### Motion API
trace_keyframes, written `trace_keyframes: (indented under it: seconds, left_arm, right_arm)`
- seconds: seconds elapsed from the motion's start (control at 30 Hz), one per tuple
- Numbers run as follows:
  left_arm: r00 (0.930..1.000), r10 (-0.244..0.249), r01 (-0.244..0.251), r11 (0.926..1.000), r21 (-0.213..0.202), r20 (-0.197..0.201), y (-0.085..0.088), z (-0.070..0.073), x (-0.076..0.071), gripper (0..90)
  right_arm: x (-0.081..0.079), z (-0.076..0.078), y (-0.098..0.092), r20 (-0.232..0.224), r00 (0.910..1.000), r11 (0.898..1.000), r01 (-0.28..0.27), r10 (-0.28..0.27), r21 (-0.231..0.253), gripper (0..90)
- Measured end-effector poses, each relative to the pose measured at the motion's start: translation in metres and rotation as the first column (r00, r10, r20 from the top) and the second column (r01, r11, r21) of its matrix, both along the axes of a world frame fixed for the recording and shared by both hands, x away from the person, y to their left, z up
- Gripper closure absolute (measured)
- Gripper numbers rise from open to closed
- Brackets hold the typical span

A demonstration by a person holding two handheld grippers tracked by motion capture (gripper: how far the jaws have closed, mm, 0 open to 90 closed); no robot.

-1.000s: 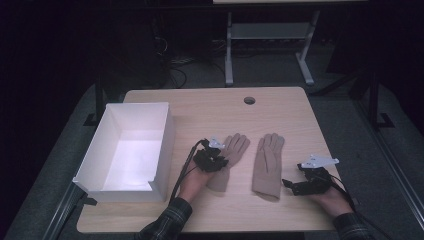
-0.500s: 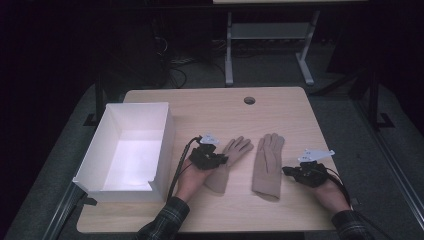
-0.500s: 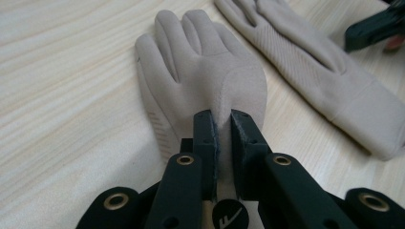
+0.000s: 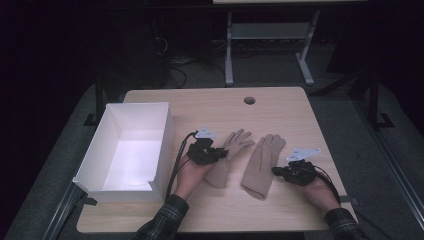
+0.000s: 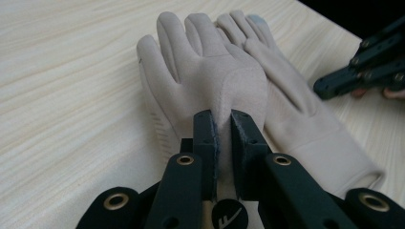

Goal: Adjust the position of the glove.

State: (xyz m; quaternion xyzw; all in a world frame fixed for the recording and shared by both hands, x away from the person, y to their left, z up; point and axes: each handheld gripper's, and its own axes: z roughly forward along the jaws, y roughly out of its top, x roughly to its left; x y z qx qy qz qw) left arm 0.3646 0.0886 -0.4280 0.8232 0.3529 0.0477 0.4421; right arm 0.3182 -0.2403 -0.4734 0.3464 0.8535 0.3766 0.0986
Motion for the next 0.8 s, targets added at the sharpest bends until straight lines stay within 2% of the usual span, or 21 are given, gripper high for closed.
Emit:
trace_keyframes:
  seconds: [0.23, 0.37, 0.47, 0.6, 0.73, 0.8]
  left_arm:
    - [0.9999, -0.009, 0.009, 1.0, -0.002, 0.01, -0.005, 0.008, 0.006, 81.5]
    - [0.9997, -0.016, 0.017, 0.9999, -0.002, 0.016, -0.011, 0.012, 0.009, 81.6]
    - [0.9996, -0.022, 0.022, 0.9997, -0.012, 0.018, -0.017, 0.015, 0.01, 81.5]
    - [0.9991, -0.037, 0.037, 0.9992, -0.014, 0.022, -0.027, 0.019, 0.012, 81.5]
    - [0.9987, -0.047, 0.047, 0.9988, -0.017, 0.022, -0.039, 0.021, 0.014, 81.5]
    - [0.9985, -0.05, 0.051, 0.9986, -0.015, 0.021, -0.047, 0.022, 0.015, 81.6]
  right_arm:
    - [0.002, 0.001, 0.014, 0.002, 0.9995, 0.999, -0.032, 0.032, -0.005, 88.4]
    - [0.002, 0.003, 0.005, 0.011, 0.9999, 1.0, 0.001, -0.001, 0.019, 81.1]
    - [0.003, 0.004, -0.003, 0.025, 0.9991, 0.999, 0.035, -0.036, 0.027, 69.8]
    - [0.003, 0.003, -0.01, 0.052, 0.9943, 0.996, 0.092, -0.093, 0.024, 47.4]
    - [0.004, 0.001, -0.016, 0.056, 0.9886, 0.99, 0.139, -0.14, 0.025, 34.8]
    - [0.005, -0.001, -0.019, 0.046, 0.9876, 0.989, 0.149, -0.15, 0.022, 32.7]
